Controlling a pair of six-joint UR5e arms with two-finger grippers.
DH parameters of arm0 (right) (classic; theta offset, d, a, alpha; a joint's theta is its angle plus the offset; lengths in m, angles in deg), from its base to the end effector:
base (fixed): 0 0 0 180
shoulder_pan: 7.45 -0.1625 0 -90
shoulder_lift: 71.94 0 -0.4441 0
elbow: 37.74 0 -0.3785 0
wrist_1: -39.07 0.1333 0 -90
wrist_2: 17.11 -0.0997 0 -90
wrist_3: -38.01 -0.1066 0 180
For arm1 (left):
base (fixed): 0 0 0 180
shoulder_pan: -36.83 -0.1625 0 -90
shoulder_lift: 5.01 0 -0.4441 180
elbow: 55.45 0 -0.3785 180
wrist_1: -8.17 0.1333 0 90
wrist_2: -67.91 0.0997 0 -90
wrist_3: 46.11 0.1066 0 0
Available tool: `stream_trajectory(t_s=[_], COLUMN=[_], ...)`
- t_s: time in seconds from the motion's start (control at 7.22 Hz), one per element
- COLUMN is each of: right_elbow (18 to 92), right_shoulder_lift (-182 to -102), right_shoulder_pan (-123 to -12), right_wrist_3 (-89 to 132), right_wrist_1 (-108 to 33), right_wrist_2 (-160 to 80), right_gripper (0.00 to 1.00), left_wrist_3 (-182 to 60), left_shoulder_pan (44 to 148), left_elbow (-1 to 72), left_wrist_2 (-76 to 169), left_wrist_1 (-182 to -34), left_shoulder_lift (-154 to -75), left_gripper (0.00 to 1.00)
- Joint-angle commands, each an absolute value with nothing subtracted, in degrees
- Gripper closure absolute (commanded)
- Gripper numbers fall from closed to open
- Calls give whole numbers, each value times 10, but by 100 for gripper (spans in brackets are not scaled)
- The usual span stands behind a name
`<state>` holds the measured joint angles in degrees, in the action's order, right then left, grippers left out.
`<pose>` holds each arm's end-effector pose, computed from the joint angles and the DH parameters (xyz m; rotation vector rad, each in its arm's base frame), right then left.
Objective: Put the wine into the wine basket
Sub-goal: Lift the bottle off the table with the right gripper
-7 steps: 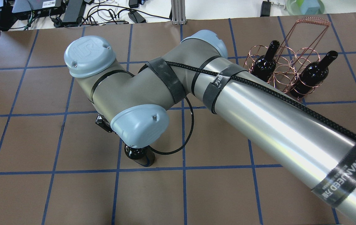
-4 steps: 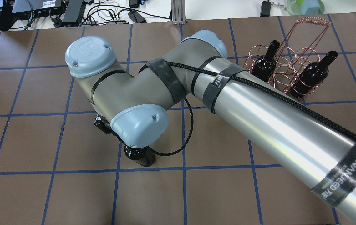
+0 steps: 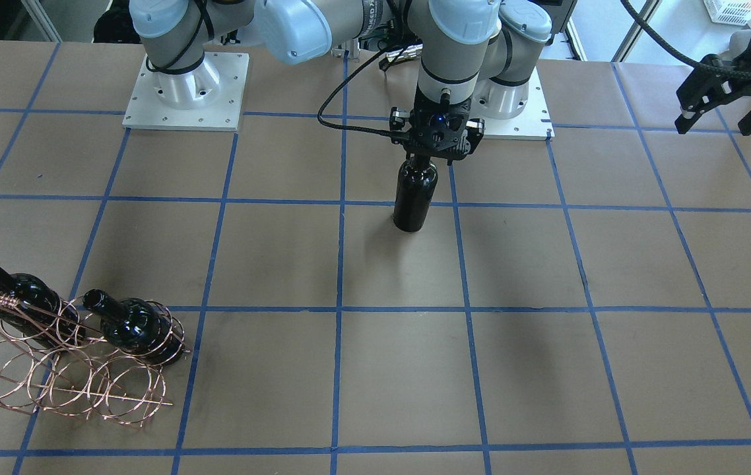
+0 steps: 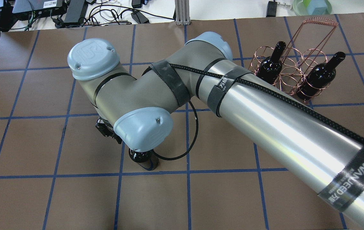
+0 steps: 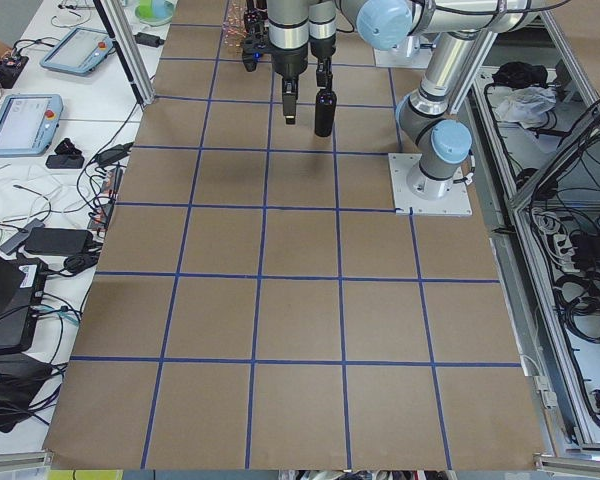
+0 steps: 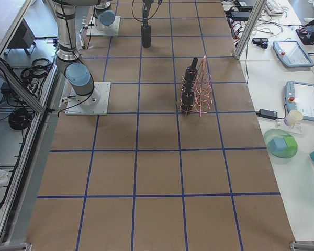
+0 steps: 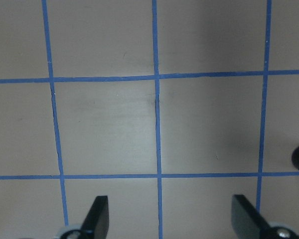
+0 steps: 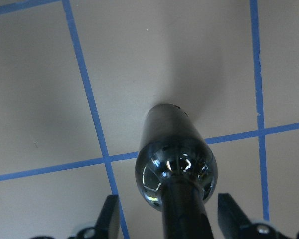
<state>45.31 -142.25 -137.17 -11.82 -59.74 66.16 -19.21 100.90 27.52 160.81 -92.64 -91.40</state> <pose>0.5026 -0.3768 0.3847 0.2794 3.0872 0.2039 0.0789 -0.4547 0.5688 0.0263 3.0972 0.0390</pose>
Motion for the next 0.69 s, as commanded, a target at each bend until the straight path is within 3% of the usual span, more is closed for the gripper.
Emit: stream_trajectory(t_s=[0.0, 0.14, 0.28, 0.55], right_elbow=[460, 459, 458, 453], right_shoulder_lift=[-1423, -1424, -1423, -1423], right_shoulder_pan=[-1372, -1372, -1372, -1366], right_wrist_3=[-118, -119, -118, -110], right_wrist_1=[-597, -598, -601, -599], right_wrist_2=[658, 637, 635, 633], right_gripper=[53, 77, 94, 100], left_wrist_3=[-192, -192, -192, -192], left_shoulder_pan=[1009, 1010, 1009, 1010], left_elbow=[275, 275, 276, 279], left_wrist_2=[1608, 1608, 1608, 1608], left_wrist_1=[-927, -927, -928, -928], left_shoulder_lift=[-914, -914, -914, -912], left_gripper=[12, 12, 12, 12])
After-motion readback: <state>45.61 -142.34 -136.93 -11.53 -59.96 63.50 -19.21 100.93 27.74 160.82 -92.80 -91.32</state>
